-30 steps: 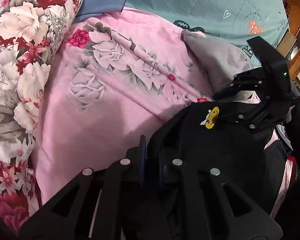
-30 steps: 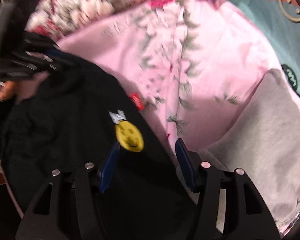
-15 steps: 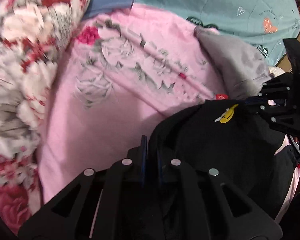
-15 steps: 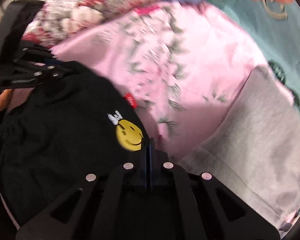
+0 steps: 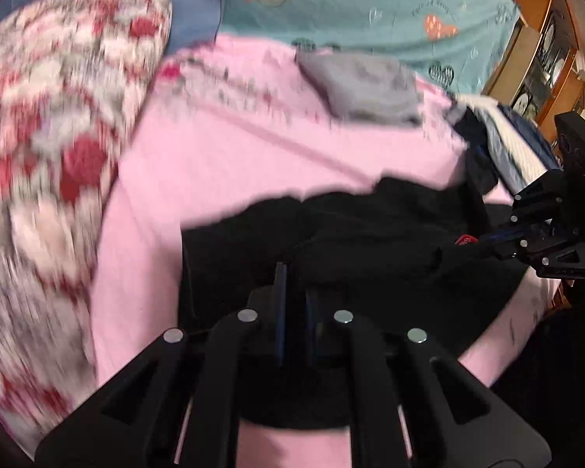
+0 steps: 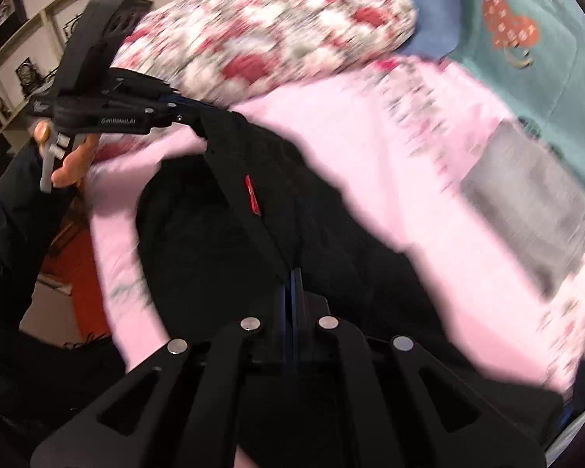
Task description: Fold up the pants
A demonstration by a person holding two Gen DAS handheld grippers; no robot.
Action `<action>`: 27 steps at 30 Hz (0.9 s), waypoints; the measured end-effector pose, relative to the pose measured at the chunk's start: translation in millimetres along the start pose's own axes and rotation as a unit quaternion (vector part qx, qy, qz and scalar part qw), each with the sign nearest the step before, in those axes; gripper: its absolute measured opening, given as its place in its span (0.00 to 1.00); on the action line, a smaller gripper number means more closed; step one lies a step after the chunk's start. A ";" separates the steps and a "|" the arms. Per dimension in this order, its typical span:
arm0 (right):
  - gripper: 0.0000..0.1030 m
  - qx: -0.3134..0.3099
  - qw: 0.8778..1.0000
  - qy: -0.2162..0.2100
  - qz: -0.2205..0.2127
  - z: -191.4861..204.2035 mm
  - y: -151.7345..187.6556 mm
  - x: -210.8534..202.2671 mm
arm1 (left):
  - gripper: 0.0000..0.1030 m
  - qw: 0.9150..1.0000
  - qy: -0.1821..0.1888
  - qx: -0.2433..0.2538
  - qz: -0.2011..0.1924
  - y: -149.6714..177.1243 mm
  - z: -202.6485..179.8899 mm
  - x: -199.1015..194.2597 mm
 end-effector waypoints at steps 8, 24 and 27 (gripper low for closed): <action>0.02 0.029 0.999 -0.017 0.032 35.4 38.8 50.0 | 0.12 0.999 0.009 -0.023 0.023 45.5 12.8 11.0; 0.02 0.030 0.997 -0.068 0.025 62.4 27.2 49.4 | 0.14 0.995 -0.050 0.046 0.077 41.3 30.0 10.3; 0.03 0.018 0.997 -0.059 0.037 65.9 35.5 62.1 | 0.14 0.997 -0.041 0.024 0.053 50.8 31.9 5.1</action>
Point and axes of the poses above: each gripper's, at about its wrist camera, not at the fingertips, and x roughly the way its jaws point, z to its left, y to its underside, the point moved 6 cm from there along x, roughly the way its jaws point, and after that the axes turned 5 degrees about -z, right-handed, at the moved point
